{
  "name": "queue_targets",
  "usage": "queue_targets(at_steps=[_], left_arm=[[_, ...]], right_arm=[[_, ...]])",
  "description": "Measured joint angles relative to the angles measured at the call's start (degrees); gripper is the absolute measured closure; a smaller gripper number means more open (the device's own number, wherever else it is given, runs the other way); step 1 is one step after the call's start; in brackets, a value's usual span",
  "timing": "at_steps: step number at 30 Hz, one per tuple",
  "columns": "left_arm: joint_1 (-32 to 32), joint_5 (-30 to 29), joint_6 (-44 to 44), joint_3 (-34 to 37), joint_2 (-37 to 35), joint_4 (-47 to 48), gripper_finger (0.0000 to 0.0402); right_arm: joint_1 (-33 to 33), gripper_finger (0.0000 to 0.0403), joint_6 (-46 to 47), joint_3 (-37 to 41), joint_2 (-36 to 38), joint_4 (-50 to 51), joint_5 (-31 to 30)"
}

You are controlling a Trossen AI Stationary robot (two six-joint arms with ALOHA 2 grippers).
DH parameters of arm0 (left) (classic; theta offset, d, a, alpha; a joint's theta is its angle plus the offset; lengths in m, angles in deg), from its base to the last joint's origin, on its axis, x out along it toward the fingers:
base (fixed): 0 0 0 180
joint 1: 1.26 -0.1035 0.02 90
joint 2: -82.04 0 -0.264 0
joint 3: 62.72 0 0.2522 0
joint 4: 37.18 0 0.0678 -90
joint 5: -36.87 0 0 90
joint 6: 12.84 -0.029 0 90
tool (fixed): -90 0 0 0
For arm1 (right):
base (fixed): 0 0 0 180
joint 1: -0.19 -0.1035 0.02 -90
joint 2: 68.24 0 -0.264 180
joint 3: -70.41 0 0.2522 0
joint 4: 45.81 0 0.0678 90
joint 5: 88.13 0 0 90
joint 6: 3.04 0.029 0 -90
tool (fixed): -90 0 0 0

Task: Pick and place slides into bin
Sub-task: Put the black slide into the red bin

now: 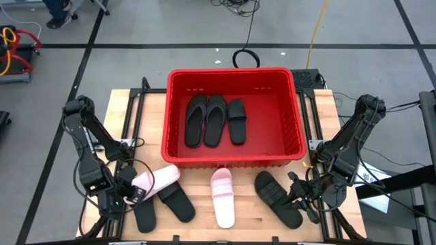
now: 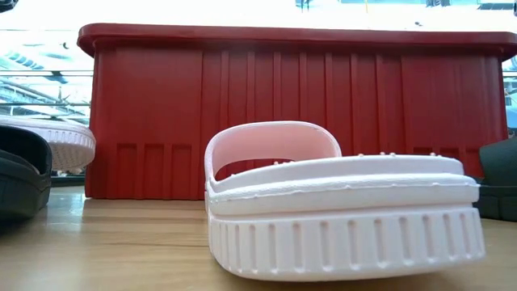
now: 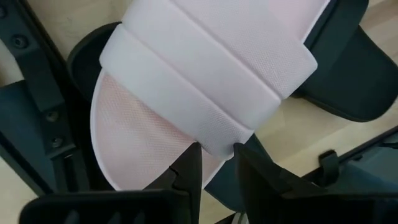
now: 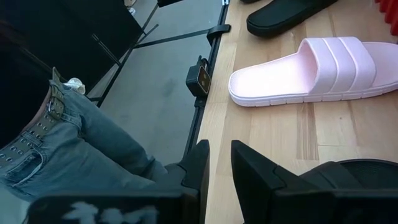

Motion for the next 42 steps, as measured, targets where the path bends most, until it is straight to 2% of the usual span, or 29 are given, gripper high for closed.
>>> queue_targets(at_steps=[7, 12, 18, 30, 38, 42], left_arm=[[-0.04, -0.92, 0.26, 1.59, 0.03, -3.07, 0.0314], [-0.04, -6.97, 0.42, 2.16, 0.04, -7.76, 0.0314], [-0.18, -14.59, 0.22, 2.16, 0.07, -7.47, 0.0314], [-1.14, -20.95, 0.69, 2.12, 0.09, -7.18, 0.0314], [-0.32, -29.55, 2.44, 2.12, 0.09, -8.29, 0.0314], [-0.54, -30.40, 3.01, 2.14, 0.09, -8.68, 0.0314]], right_arm=[[0.00, 0.0347, -0.02, 0.00, 0.00, 0.00, 0.03], [0.00, 0.0347, -0.11, 0.00, 0.00, 0.02, 0.07], [0.00, 0.0347, -1.55, 0.00, 0.00, 0.02, 0.07], [0.00, 0.0347, -1.55, 0.00, 0.00, 0.03, 0.01], [0.26, 0.0347, -1.55, 0.00, 0.00, 0.04, -0.17], [1.39, 0.0347, -1.59, 0.00, 0.00, 0.08, -0.14]])
